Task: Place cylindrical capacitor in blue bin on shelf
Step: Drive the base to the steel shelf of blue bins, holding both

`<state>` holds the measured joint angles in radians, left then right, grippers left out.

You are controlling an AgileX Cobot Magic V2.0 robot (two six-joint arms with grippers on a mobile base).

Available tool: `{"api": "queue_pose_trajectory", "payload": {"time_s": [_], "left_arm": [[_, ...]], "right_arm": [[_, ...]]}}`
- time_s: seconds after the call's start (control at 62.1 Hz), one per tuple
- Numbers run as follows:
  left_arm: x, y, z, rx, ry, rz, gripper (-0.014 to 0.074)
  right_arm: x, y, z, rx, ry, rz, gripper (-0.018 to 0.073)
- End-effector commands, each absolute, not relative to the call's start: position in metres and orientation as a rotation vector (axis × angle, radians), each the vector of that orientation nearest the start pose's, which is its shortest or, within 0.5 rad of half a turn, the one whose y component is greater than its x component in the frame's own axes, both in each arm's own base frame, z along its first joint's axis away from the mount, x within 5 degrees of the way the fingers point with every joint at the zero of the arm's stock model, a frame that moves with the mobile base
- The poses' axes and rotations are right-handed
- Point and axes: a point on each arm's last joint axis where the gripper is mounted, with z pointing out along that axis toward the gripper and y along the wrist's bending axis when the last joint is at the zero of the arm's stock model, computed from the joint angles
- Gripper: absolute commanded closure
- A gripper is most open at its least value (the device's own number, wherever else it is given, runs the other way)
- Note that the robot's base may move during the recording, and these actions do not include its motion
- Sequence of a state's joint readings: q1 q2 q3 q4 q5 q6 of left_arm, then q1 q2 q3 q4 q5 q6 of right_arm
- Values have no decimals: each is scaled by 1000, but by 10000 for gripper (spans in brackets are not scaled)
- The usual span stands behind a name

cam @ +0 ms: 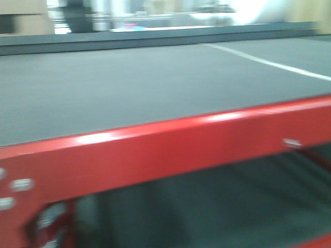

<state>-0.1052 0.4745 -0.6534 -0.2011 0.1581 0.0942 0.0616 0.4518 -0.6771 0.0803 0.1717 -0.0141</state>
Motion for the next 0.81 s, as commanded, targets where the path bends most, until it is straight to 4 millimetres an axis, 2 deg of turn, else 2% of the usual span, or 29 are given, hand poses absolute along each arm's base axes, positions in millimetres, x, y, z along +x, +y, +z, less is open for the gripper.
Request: {"api": "queue_pose_trajectory", "payload": {"time_s": [0.0,0.789], "left_arm": [[91,-12,385,20,1439,-193,707],[91,-12,385,20,1439,-193,707]], "right_arm": [[83,6,394,-13,1396,104,723],[83,6,394,-13,1396,104,723]]}}
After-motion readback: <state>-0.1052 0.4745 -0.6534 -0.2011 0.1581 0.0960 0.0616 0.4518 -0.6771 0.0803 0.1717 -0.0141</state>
